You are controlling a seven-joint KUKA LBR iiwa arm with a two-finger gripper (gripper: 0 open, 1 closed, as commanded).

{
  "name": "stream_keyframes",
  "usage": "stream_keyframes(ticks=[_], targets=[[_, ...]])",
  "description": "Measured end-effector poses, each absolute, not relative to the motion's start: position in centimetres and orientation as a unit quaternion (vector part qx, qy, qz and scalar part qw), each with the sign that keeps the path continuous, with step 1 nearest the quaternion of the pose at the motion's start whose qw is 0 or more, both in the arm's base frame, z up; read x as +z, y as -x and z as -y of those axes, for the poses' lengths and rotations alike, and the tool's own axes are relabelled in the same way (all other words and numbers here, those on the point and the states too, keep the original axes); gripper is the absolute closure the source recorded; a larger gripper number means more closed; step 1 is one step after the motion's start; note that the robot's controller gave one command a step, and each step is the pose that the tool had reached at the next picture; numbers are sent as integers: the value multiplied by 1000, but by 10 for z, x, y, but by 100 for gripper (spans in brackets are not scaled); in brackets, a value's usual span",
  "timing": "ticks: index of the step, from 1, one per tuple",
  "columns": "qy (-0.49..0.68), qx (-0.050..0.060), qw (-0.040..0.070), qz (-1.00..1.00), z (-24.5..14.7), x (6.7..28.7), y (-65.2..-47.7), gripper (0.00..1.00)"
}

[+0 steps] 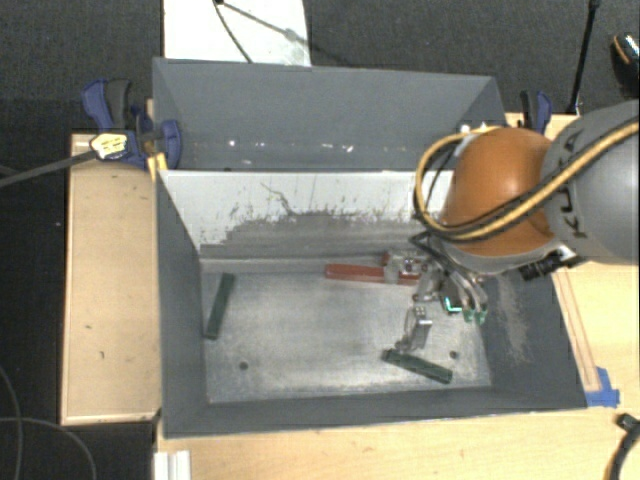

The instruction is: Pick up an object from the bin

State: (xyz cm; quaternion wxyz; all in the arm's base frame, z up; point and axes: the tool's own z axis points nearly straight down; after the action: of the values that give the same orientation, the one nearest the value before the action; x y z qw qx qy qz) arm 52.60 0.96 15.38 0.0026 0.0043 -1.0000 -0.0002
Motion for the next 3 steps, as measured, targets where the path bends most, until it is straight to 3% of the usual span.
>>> stream_keyframes(ticks=[1,2,3], targets=[[5,0,3,1000,22,71,-484,0],[4,0,-1,1000,21,74,-487,100],[-70,0,-3,998,-14,71,-496,100]])
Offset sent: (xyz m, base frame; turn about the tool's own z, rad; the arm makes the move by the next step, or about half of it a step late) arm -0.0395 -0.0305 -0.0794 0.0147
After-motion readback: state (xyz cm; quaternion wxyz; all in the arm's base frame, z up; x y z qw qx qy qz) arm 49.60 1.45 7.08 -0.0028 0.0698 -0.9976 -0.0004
